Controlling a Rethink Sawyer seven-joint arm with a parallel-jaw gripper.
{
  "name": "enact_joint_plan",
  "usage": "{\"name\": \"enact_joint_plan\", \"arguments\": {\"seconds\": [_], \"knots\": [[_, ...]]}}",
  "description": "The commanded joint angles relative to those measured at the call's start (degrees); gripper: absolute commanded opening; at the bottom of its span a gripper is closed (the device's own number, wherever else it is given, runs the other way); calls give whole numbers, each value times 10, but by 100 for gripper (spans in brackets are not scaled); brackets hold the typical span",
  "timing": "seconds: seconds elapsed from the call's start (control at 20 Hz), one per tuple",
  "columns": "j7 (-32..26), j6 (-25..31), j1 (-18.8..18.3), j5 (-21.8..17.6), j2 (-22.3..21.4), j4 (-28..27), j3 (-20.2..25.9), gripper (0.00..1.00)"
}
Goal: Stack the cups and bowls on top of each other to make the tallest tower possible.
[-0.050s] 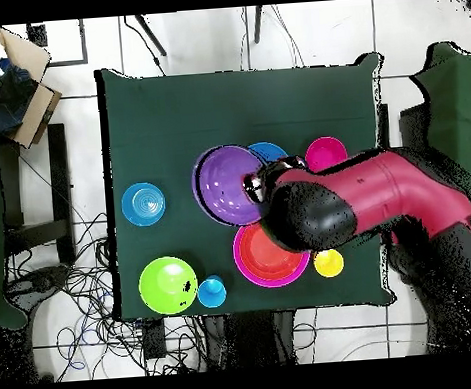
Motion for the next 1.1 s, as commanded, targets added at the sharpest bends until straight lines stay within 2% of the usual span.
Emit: {"name": "enact_joint_plan", "arguments": {"seconds": [0.05,0.5,0.75,1.1], "knots": [[-182,-18,-72,-55,13,90,24,0],[-156,-32,-173,-30,-44,171,128,0],[-111,-61,-187,-47,-56,207,150,0],[-88,-75,-189,-50,-67,227,166,0]]}}
